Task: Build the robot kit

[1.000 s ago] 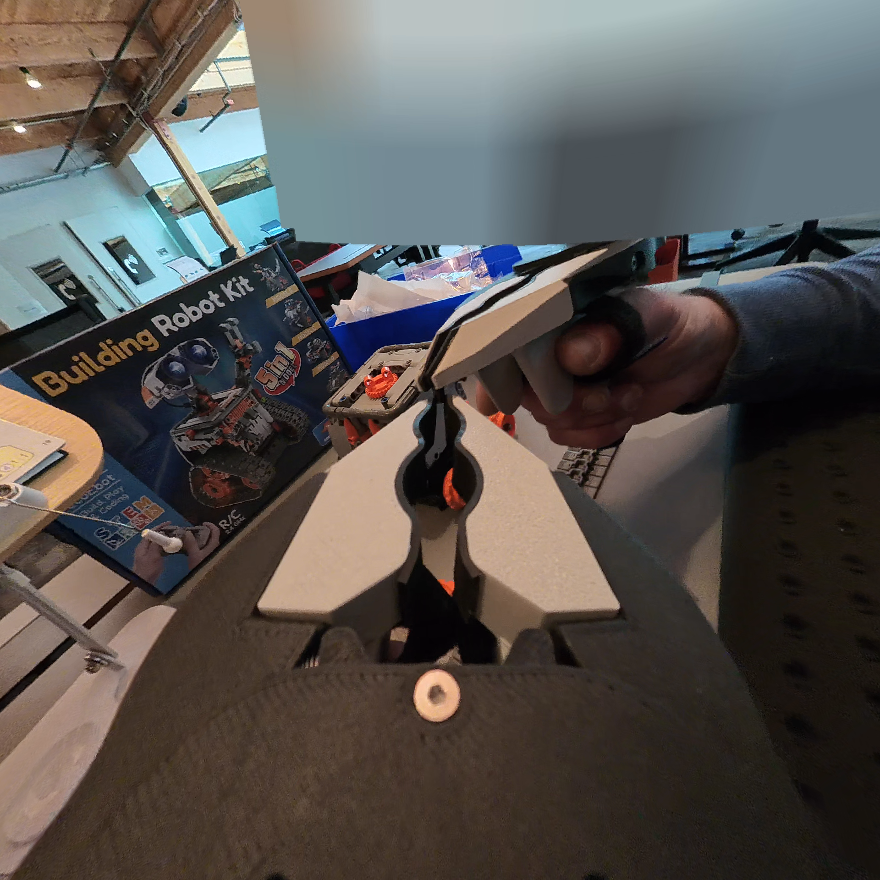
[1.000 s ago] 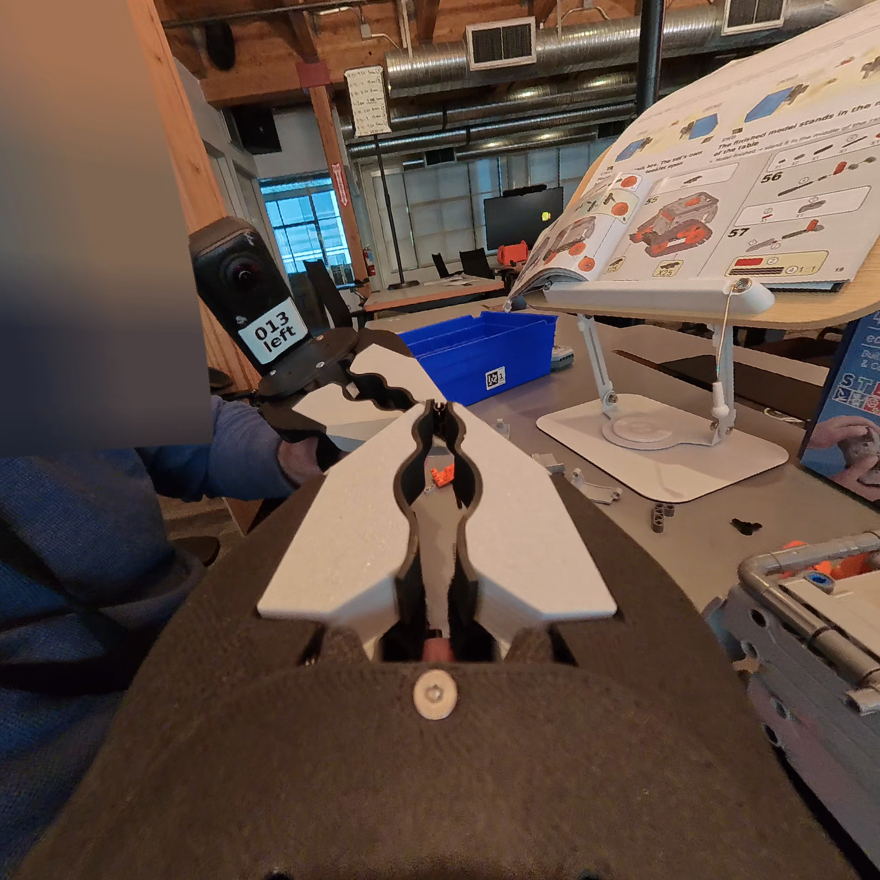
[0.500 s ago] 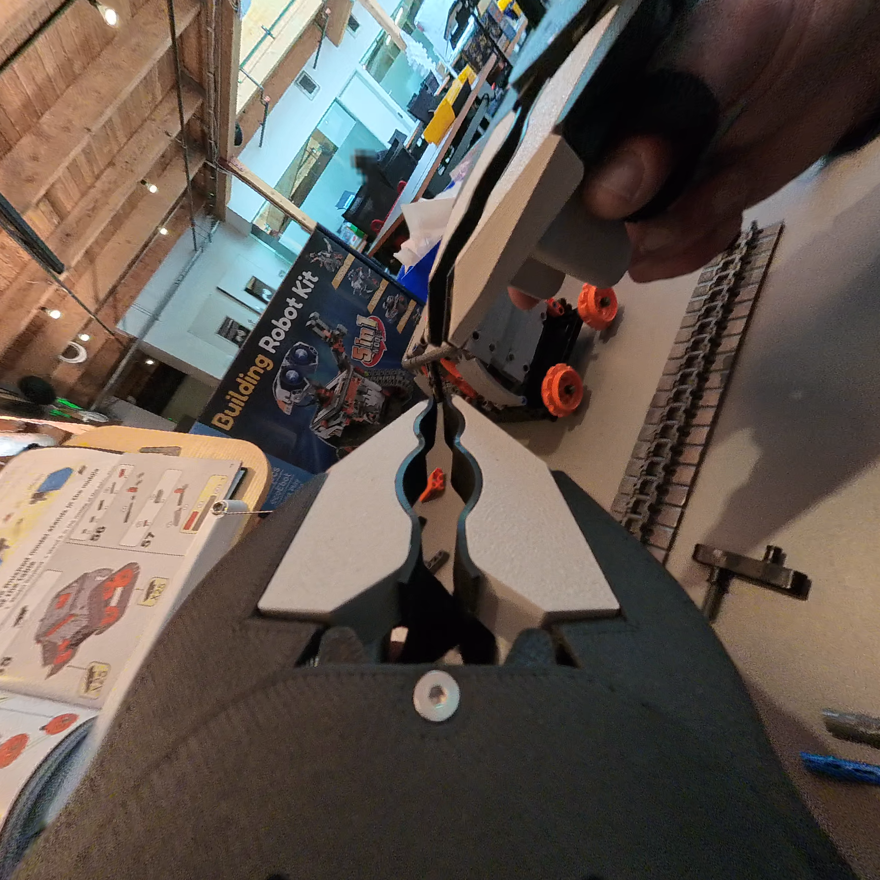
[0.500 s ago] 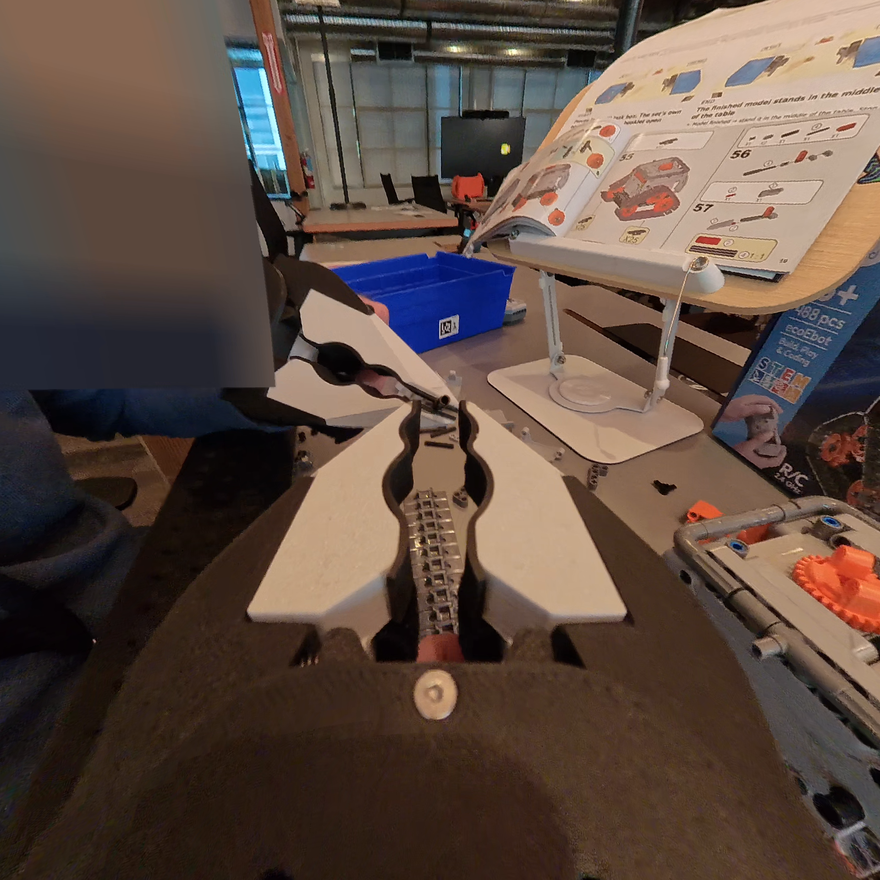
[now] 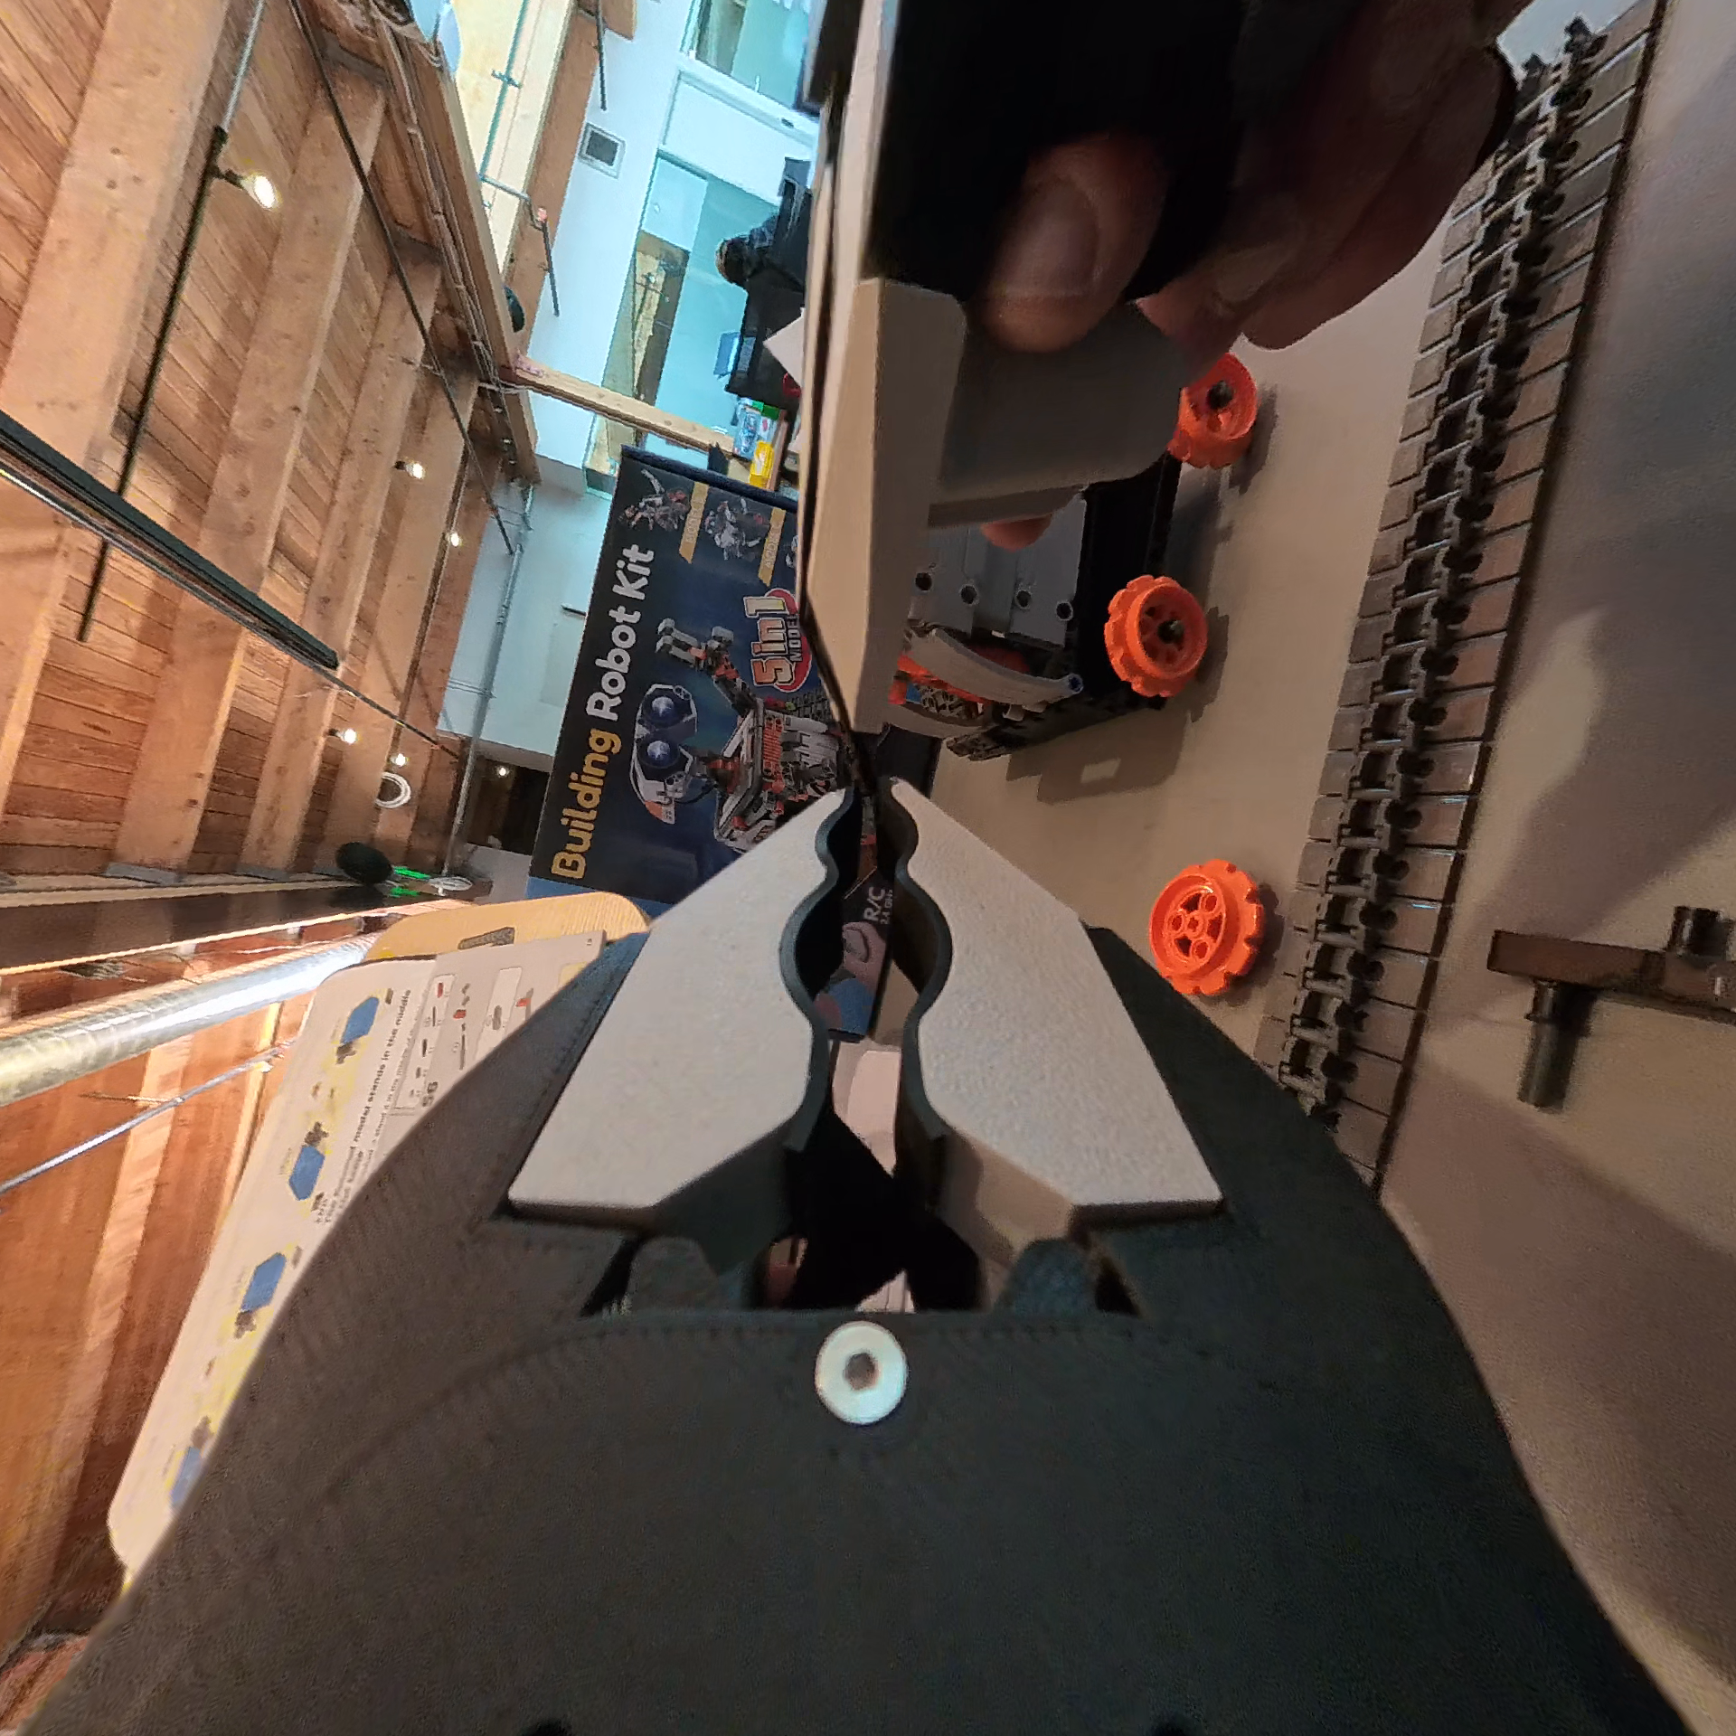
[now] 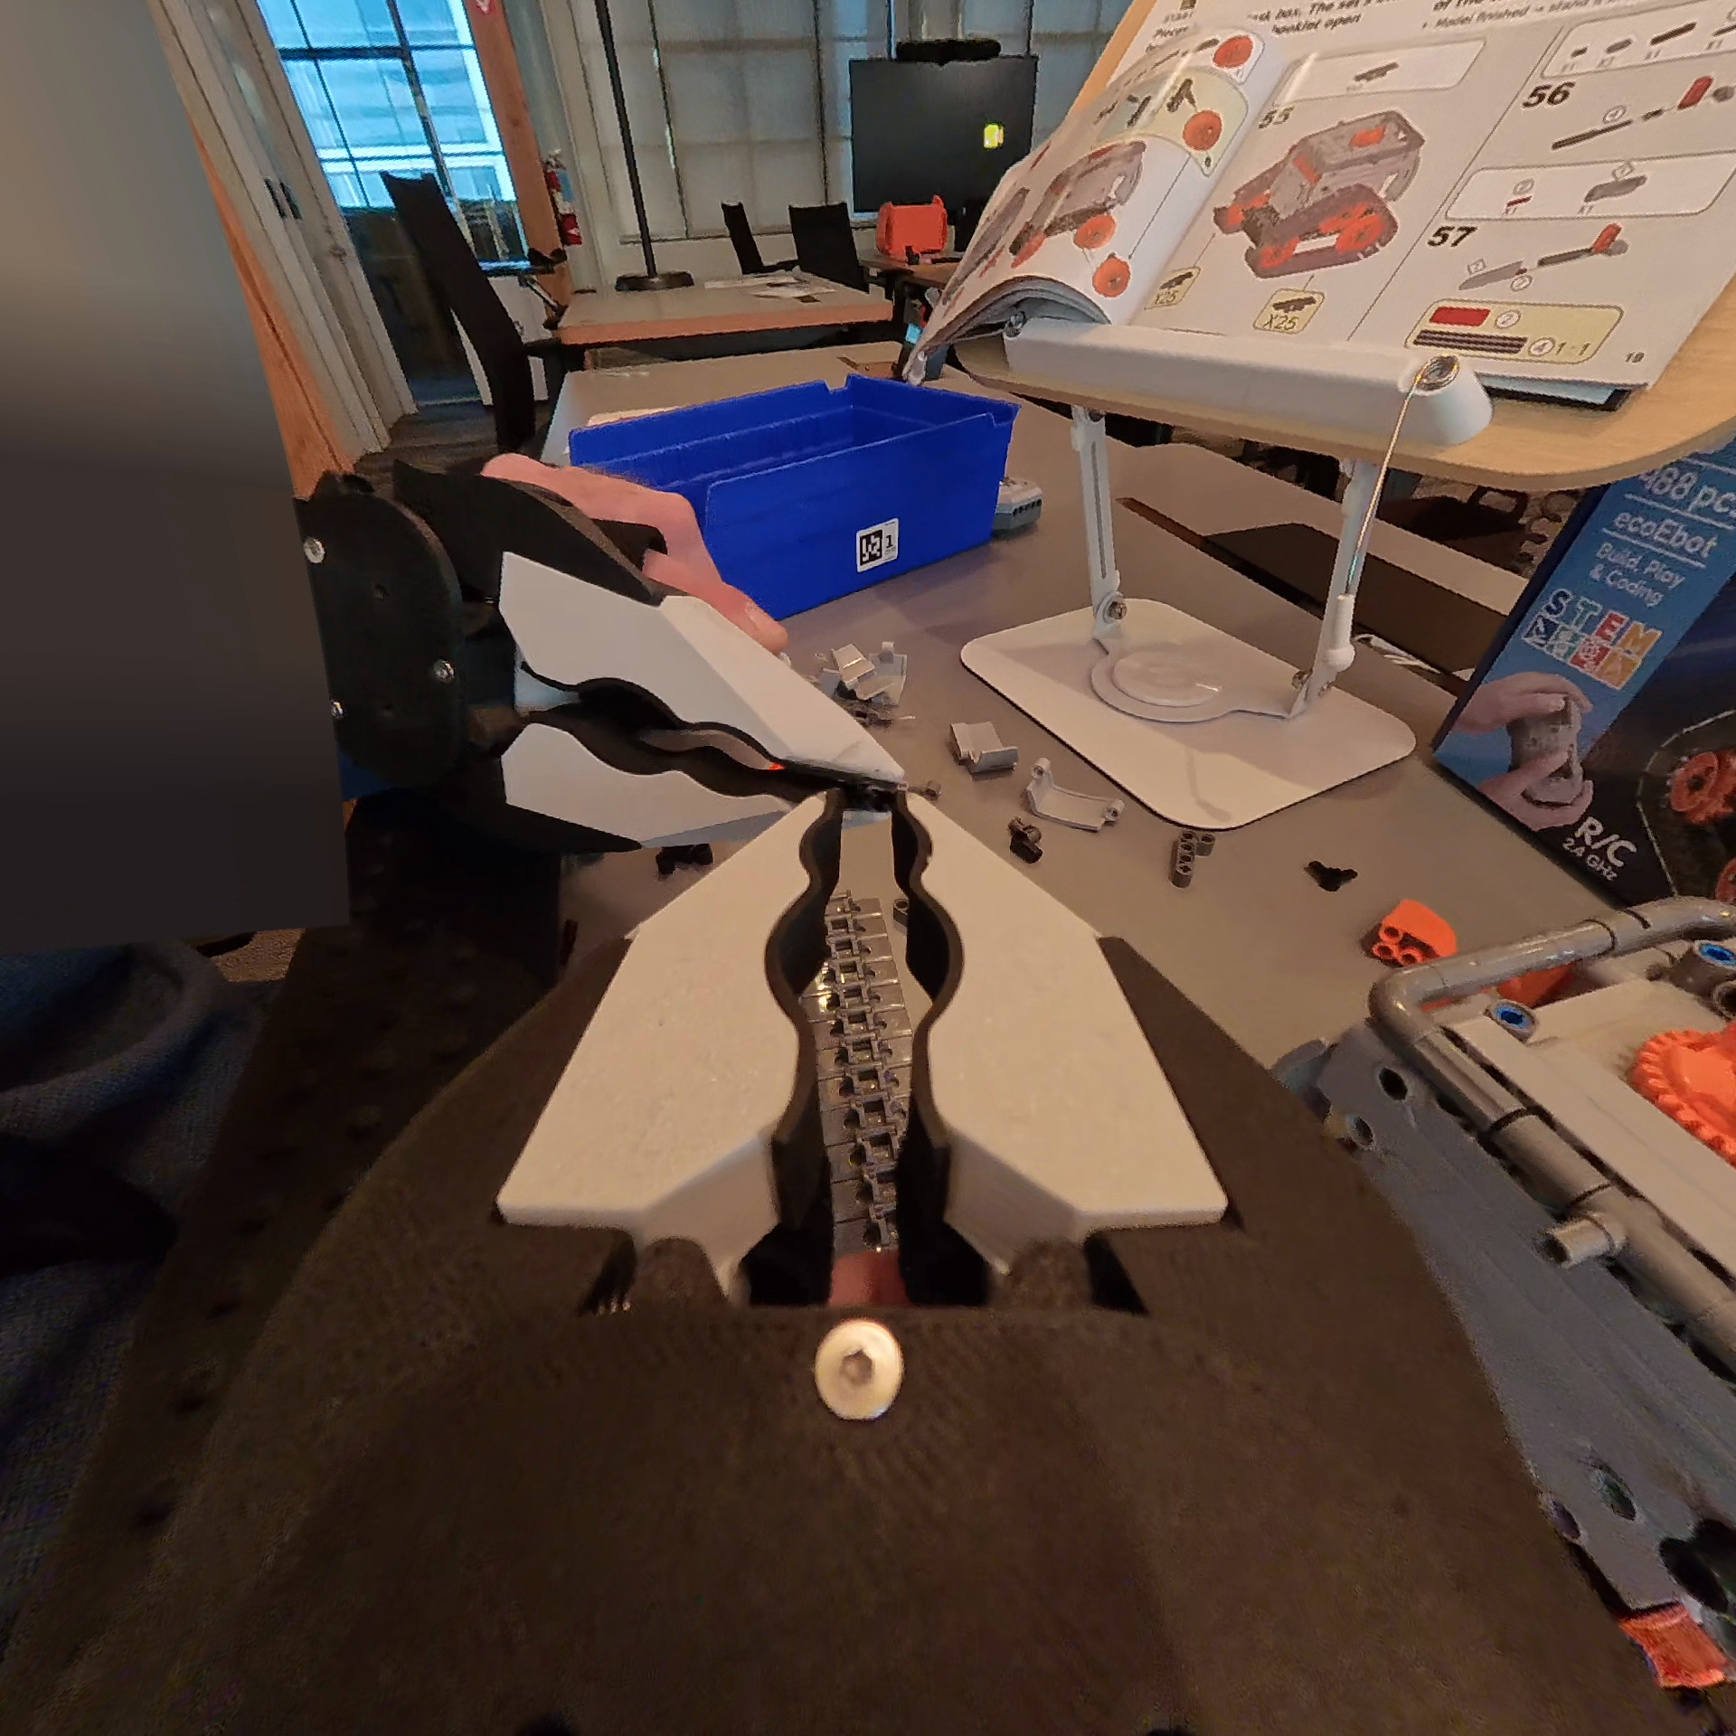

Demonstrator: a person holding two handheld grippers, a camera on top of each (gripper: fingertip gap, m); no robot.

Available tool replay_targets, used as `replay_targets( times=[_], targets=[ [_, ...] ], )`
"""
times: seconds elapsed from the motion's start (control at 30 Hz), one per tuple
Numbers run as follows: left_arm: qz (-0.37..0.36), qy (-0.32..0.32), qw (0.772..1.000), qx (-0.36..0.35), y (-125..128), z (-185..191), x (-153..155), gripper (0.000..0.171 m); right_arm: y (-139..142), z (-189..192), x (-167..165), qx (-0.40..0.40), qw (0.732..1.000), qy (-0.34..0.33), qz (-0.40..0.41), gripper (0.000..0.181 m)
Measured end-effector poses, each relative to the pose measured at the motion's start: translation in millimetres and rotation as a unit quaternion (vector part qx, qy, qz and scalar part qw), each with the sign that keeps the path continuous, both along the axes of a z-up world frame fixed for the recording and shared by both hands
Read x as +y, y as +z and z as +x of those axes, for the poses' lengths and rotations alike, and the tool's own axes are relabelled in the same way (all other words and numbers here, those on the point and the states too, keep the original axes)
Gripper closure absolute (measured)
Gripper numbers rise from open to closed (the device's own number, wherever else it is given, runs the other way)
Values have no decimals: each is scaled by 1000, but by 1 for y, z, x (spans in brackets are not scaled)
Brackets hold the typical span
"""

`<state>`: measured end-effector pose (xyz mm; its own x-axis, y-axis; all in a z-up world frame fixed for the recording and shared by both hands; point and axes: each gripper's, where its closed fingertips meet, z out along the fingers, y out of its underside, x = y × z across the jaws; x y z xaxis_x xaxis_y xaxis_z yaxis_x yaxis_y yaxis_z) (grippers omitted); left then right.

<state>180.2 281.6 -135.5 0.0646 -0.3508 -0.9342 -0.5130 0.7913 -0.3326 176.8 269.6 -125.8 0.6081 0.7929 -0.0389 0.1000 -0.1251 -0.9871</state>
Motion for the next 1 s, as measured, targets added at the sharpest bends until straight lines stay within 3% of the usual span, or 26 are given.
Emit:
replay_targets(
  times=[0.8,1.0],
  targets=[
    [11,-24,1000,1,-1,0,-10,169,-7,-7,-7,-11,999,29,-12,180],
    [-16,-24,1000,-8,-2,1,-8,168,-7,-7,-5,-8,1000,27,-13,180]
  ],
)
